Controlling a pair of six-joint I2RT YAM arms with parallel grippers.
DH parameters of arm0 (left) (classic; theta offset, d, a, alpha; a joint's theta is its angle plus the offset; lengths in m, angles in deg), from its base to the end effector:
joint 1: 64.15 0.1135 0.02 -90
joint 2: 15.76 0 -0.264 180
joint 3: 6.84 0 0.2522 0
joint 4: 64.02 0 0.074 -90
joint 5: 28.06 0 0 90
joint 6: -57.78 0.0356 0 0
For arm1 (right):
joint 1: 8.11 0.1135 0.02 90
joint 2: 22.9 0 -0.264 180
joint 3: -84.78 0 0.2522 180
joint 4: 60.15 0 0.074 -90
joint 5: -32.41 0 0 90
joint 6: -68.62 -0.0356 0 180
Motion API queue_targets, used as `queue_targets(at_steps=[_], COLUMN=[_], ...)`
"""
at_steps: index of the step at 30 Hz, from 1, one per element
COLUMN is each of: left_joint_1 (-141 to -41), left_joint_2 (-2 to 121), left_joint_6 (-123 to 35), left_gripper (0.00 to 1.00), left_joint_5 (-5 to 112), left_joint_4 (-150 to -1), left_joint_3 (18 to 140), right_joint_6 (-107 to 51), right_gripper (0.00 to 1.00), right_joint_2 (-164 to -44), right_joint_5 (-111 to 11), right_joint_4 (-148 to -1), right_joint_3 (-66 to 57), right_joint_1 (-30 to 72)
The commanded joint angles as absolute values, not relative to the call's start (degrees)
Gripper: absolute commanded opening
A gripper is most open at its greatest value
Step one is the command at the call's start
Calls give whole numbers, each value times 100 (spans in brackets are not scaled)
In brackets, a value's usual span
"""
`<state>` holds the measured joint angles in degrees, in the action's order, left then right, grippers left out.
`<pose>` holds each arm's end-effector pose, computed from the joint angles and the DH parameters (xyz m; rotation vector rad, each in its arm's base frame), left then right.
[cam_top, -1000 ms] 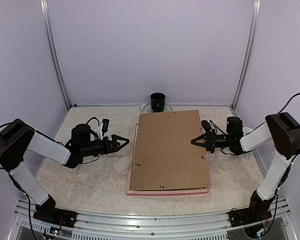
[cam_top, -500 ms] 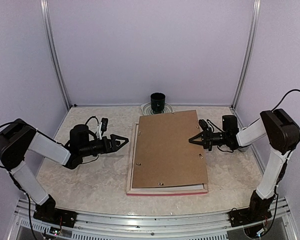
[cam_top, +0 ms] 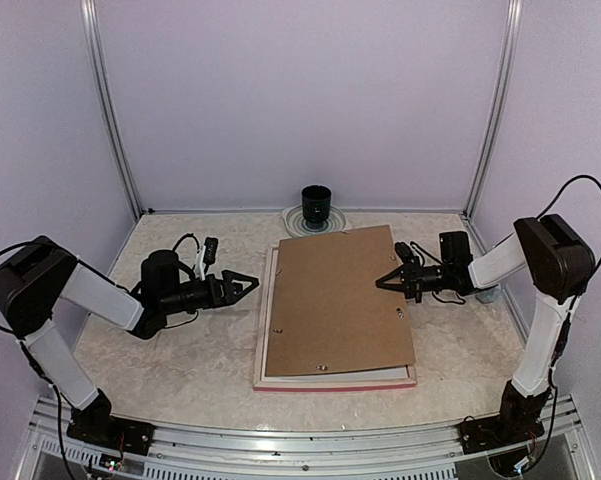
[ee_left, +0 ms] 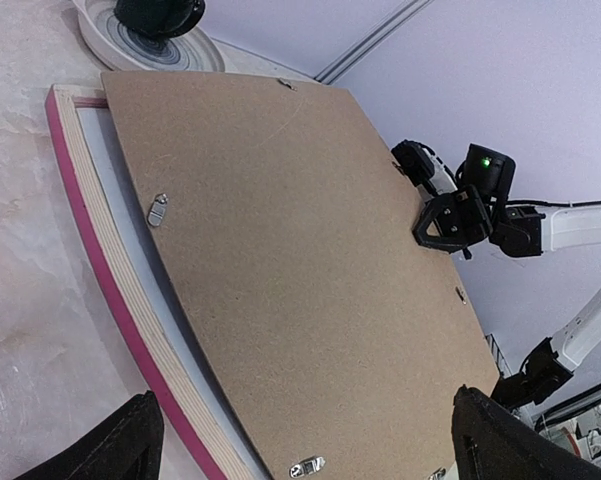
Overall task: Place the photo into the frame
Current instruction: Place the backboard on the frame body.
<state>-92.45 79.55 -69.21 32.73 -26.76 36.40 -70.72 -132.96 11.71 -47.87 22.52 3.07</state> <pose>0.2568 -0.1580 0.1506 0.2423 1.9734 -1.2374 0.3373 0.1006 0.1243 -0.0206 2.3351 1.8841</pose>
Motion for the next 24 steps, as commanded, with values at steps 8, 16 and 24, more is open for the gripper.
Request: queue_targets(at_steps=[8, 16, 24], left_joint_1=[-9175, -9175, -9176], left_joint_2=[8108, 8171, 8222], left_joint_6=[-6964, -6988, -7034], left_gripper=[99, 99, 99], left_joint_5=[3159, 3145, 3094], left_joint_4=[-2461, -2430, -2408], left_joint_3=[3606, 3612, 3637], right_joint_6=[-6979, -7075, -7169], right_gripper=[0, 0, 0], right_joint_2=[-13430, -13471, -13519], right_joint_5=[1318, 1333, 1382], right_joint_4=[-4704, -4717, -4722], right_joint_3=[2203, 2192, 2131], right_joint_1=[266, 340, 409])
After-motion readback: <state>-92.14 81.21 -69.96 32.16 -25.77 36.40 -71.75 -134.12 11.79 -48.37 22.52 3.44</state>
